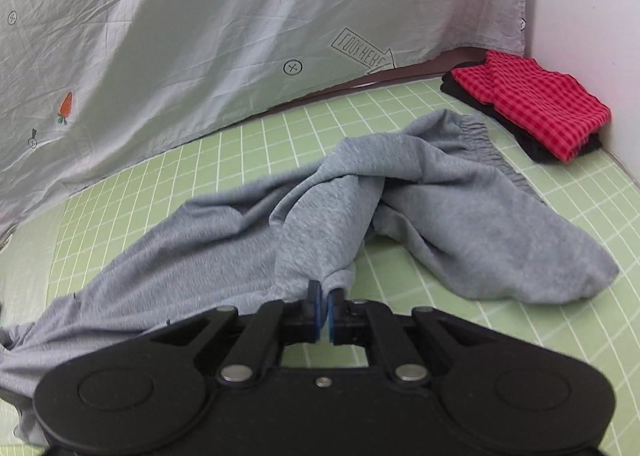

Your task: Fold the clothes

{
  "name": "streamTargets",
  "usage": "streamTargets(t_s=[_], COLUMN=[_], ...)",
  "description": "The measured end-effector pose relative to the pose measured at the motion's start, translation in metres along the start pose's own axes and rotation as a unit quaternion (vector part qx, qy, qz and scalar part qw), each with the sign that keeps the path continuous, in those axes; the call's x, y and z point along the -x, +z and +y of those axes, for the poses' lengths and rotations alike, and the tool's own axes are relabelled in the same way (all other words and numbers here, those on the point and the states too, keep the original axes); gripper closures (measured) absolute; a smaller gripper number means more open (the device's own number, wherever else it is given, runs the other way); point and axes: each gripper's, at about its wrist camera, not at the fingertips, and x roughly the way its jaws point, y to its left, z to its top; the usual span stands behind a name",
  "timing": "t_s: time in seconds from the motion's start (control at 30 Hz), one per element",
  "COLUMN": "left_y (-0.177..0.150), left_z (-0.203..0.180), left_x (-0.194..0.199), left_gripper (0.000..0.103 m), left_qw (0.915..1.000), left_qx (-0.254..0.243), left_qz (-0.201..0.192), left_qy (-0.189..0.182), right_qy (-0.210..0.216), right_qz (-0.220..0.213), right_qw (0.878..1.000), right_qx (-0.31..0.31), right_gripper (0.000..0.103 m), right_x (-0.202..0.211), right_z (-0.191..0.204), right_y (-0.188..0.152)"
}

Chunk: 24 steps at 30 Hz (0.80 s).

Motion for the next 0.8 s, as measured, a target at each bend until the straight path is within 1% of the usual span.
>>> streamTargets(t_s=[0.1, 0.13, 0.23, 0.47, 0.53, 0.67, 0.8], left_y=[-0.019, -0.023, -0.03, -0.051, -0.057, -0.068, -0.079], left_z=[0.014, 0.019, 0.031, 0.053, 0.065, 0.089, 0.114], left_x=[0.006, 0.008, 0.019, 0.042, 0.048, 0.059, 0.071], left_gripper=[0.096, 0.096, 0.095, 0.095, 0.1, 0.1, 0.1], left_qw=[0.9998, 0.9996, 0.9994, 0.9991, 0.9983, 0.9954, 0.9909], left_qx=[0.014, 0.022, 0.031, 0.041, 0.056, 0.084, 0.113], left_qz=[0.013, 0.016, 0.011, -0.005, -0.013, -0.027, -0.042], left_qy=[0.004, 0.002, -0.006, -0.001, 0.011, 0.036, 0.061], right_qy=[0.0, 0.001, 0.009, 0.027, 0.035, 0.053, 0.078], right_qz=[0.035, 0.04, 0.04, 0.035, 0.038, 0.044, 0.055], right_qw=[0.999, 0.999, 0.999, 0.999, 0.998, 0.997, 0.993], right_qx=[0.0, 0.001, 0.011, 0.03, 0.032, 0.042, 0.069], right_gripper=[0.1, 0.1, 0.1, 0.1, 0.1, 0.1, 0.099], right_x=[0.006, 0.008, 0.017, 0.036, 0.038, 0.042, 0.044], right_z=[-0.001, -0.001, 0.003, 0.016, 0.021, 0.032, 0.05], right_y=[-0.031, -0.038, -0.048, -0.066, -0.071, -0.079, -0.088])
